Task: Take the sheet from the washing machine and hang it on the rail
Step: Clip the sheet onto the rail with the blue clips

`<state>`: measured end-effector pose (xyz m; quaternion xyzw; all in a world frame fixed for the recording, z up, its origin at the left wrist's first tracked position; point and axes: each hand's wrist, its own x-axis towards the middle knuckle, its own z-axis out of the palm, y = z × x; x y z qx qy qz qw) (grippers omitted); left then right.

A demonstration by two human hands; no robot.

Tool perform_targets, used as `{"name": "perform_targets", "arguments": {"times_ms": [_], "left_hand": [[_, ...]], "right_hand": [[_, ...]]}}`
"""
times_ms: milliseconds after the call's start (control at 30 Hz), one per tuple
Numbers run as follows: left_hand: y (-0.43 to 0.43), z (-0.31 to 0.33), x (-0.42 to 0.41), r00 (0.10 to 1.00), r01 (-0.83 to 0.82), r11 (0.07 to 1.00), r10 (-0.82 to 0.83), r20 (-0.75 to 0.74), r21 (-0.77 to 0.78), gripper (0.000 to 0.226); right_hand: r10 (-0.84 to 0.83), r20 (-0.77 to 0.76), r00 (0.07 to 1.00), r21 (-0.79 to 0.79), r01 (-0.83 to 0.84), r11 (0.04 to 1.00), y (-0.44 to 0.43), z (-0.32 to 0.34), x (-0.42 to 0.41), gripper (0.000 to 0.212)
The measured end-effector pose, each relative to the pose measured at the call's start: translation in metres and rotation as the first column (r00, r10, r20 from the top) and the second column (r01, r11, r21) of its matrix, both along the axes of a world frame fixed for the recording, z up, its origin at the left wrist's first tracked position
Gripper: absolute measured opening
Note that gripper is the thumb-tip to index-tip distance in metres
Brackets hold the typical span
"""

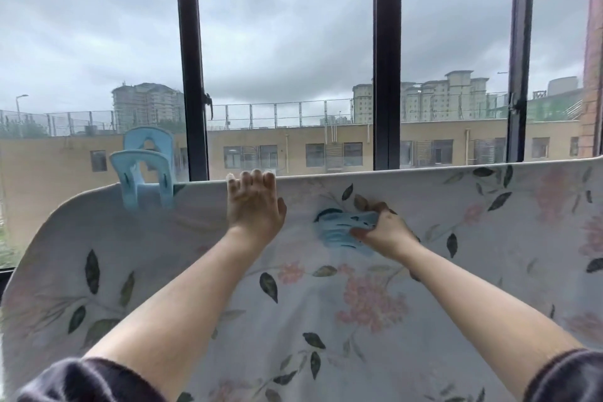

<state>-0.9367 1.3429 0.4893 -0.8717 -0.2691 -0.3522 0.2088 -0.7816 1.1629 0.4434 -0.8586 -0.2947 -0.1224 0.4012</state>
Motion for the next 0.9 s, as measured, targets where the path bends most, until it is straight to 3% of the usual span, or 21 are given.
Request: {"name": "perform_targets", "arguments": {"times_ms": [633,900], "left_hand": [[-0.159,0.003,0.173,0.999,-0.036,0.998,0.037,0.009,-0.060,0.041],[-0.203,0.003,0.234,1.000,-0.009,0.999,0.009,-0.011,-0.037,0.047]], "right_hand": [[-0.095,0.014,0.995,-0.063,0.096,0.993,-0.180,-0.005,0.178,0.056],[-0.118,-0.008,0.993,-0.078,0.117,0.990,-0.221,-0.009,0.230,0.078]]}}
